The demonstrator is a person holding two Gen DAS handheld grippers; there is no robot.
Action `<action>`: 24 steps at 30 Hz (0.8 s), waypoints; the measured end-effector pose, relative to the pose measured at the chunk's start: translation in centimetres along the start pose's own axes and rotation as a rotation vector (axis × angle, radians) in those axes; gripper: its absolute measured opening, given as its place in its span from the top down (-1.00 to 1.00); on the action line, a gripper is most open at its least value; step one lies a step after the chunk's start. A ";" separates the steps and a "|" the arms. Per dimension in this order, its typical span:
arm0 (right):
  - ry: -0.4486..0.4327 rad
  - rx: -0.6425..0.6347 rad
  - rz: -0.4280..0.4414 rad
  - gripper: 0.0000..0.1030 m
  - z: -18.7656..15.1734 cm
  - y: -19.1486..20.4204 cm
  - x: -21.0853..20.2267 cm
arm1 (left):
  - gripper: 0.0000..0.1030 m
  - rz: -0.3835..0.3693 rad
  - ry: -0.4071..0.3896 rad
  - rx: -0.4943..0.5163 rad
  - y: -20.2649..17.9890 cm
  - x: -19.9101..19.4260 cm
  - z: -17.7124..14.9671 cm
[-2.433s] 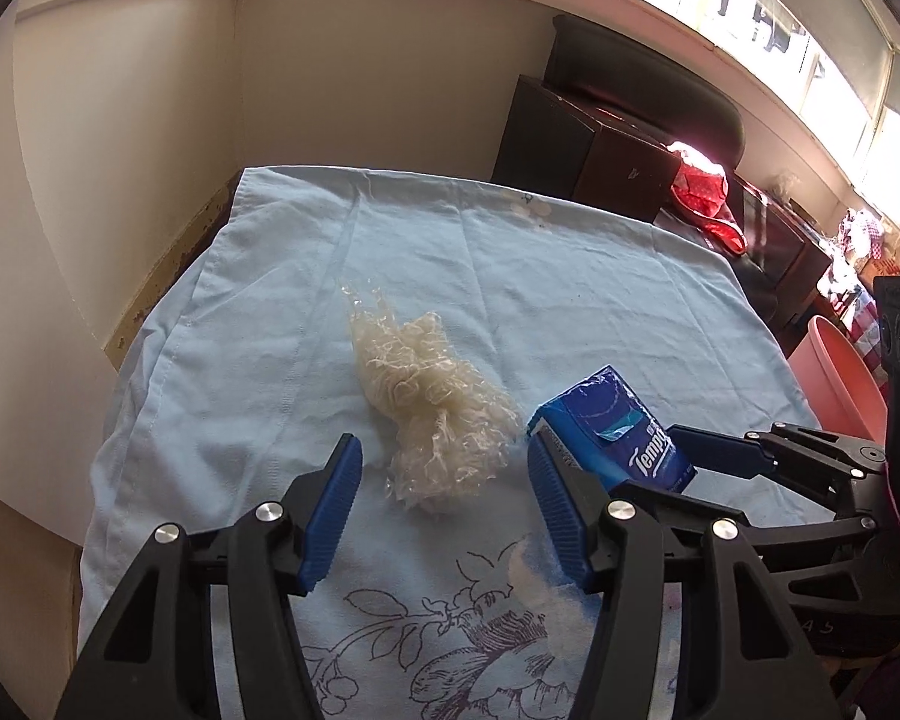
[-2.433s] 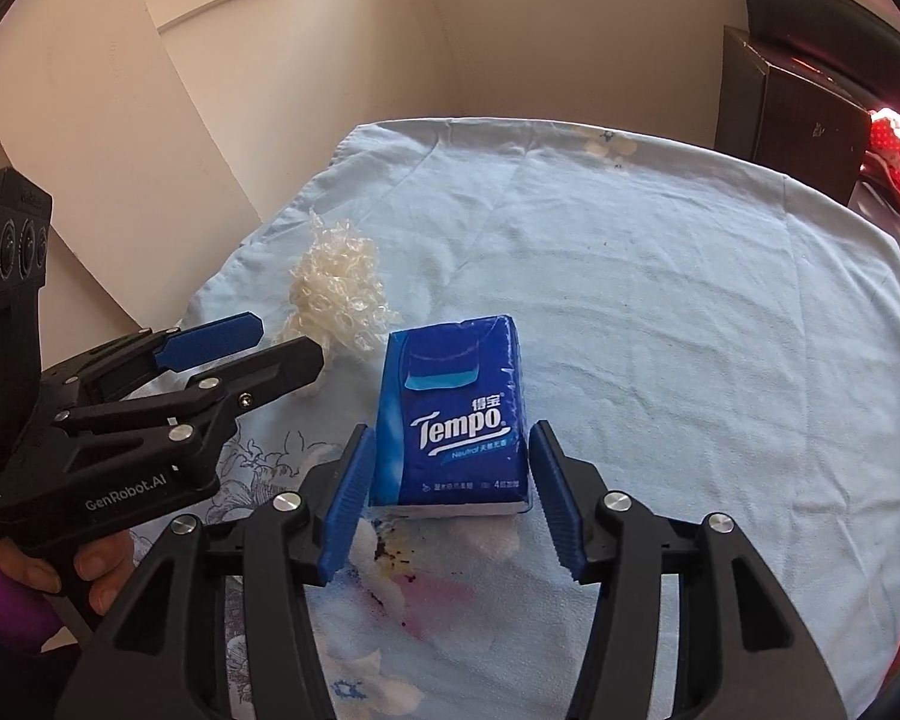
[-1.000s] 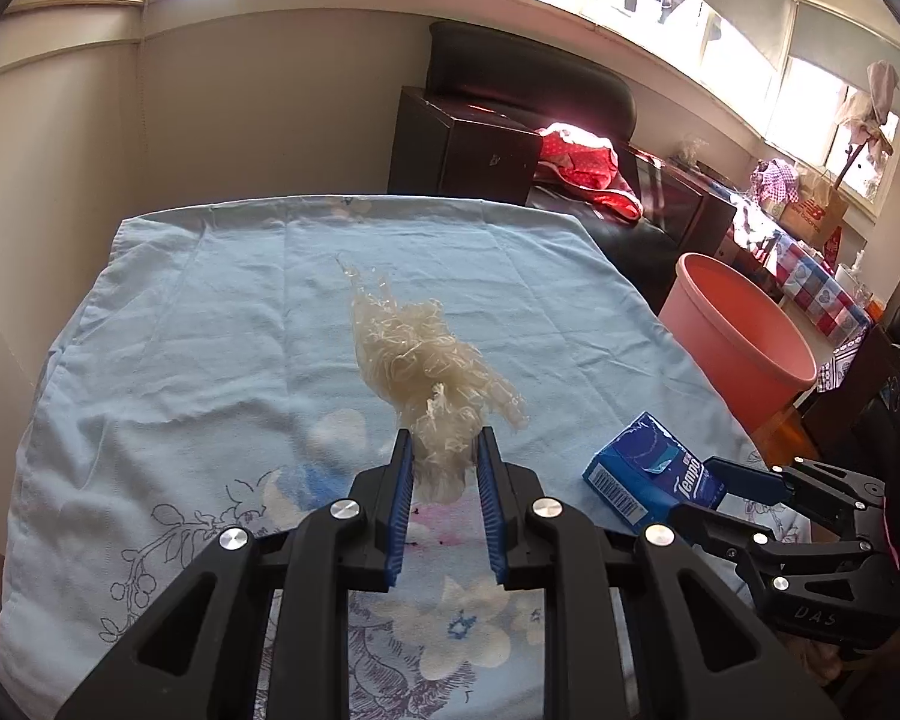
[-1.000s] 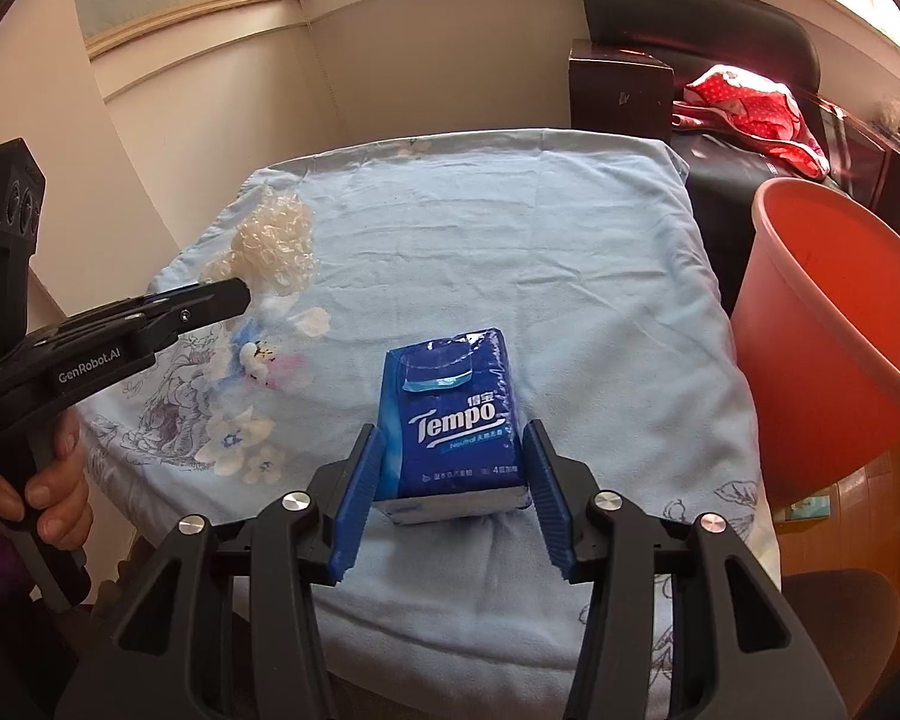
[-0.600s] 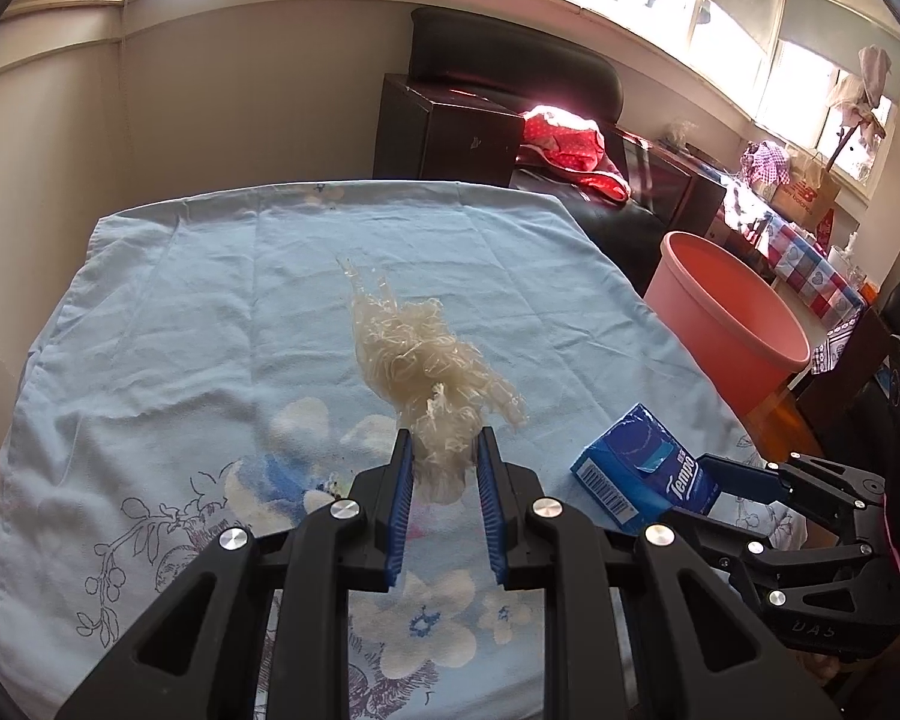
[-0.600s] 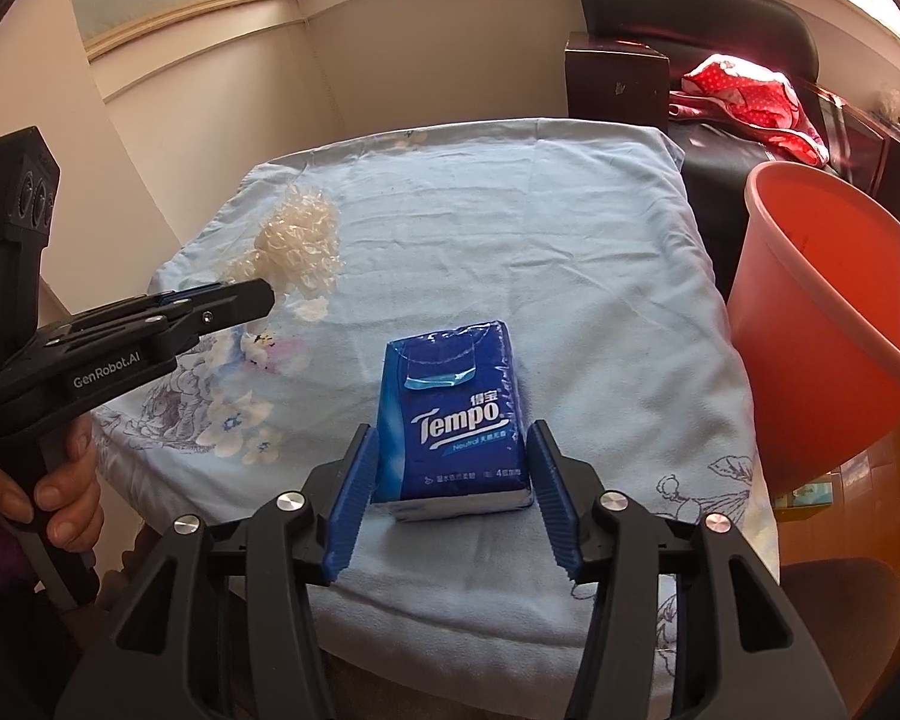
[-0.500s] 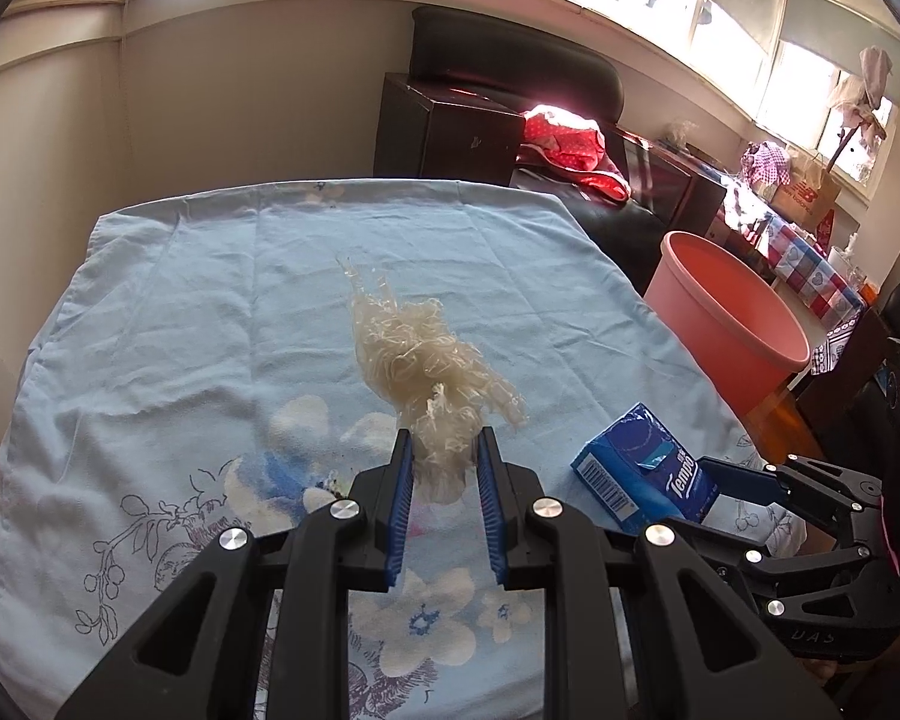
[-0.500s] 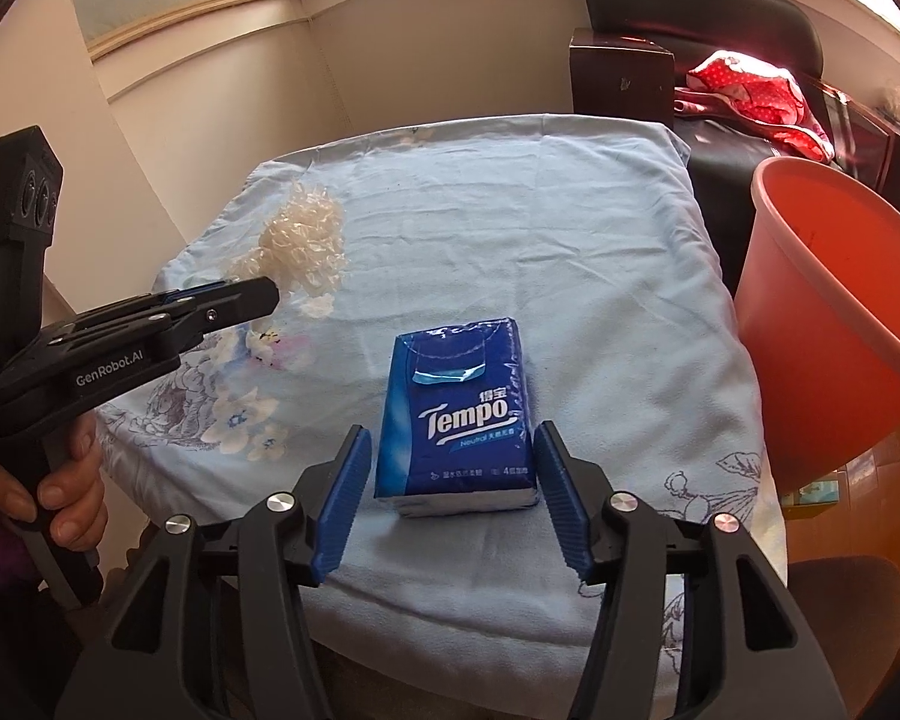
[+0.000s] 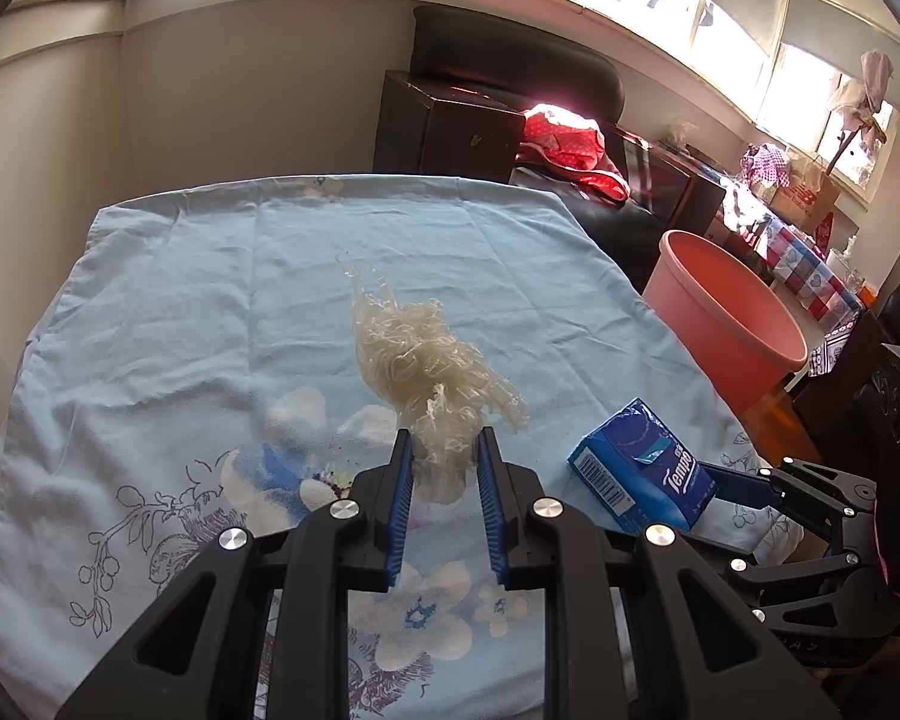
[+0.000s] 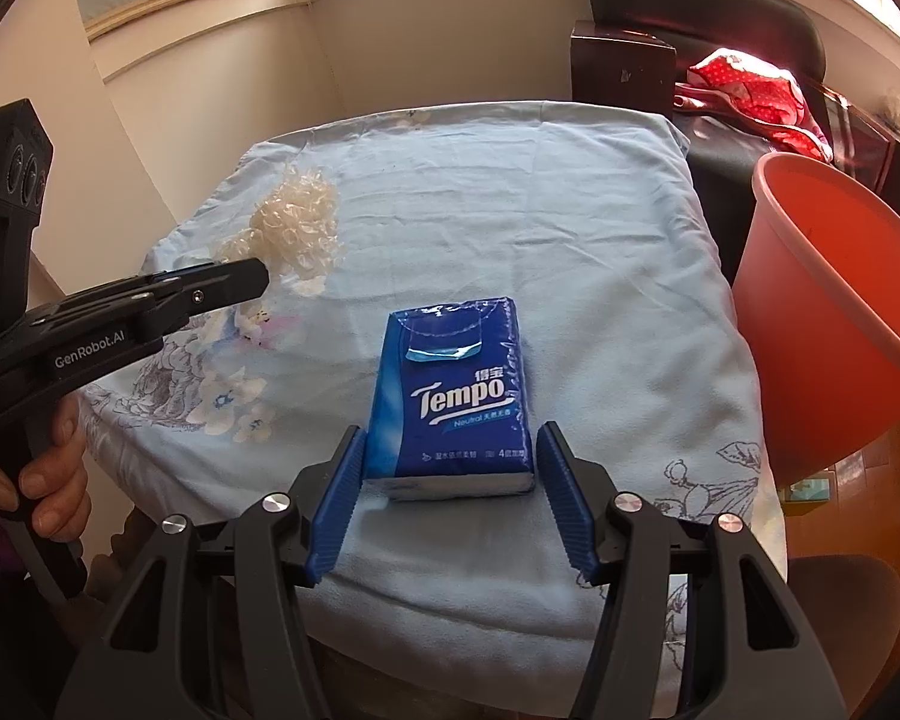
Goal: Collect trash
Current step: 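Carry the tissue pack and clear plastic over the pink bucket with both tools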
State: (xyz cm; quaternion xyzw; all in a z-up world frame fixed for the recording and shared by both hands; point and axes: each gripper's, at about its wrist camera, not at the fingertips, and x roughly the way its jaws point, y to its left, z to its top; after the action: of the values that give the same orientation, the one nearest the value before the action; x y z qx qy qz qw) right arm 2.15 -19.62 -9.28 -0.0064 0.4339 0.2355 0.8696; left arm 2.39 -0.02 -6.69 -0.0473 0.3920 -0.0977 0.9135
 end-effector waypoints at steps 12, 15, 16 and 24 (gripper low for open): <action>-0.046 0.018 0.014 -0.05 -0.3 -0.8 -1.0 | 0.61 -0.004 -0.006 0.026 -1.2 0.1 -0.2; -0.073 0.027 0.009 -0.05 -0.3 -1.2 -1.6 | 0.61 -0.009 -0.015 0.032 -1.8 0.1 0.0; -0.080 0.029 0.007 -0.05 -0.3 -1.3 -1.8 | 0.61 -0.012 -0.018 0.035 -2.0 0.1 0.1; -0.160 0.041 -0.041 -0.05 -0.3 -2.4 -3.7 | 0.61 -0.046 -0.066 0.100 -5.2 0.0 1.8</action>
State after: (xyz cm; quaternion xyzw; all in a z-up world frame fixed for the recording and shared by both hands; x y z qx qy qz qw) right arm 1.07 -23.28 -7.15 0.0214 0.3677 0.2082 0.9061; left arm 3.01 -5.04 -4.64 -0.0139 0.3551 -0.1365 0.9247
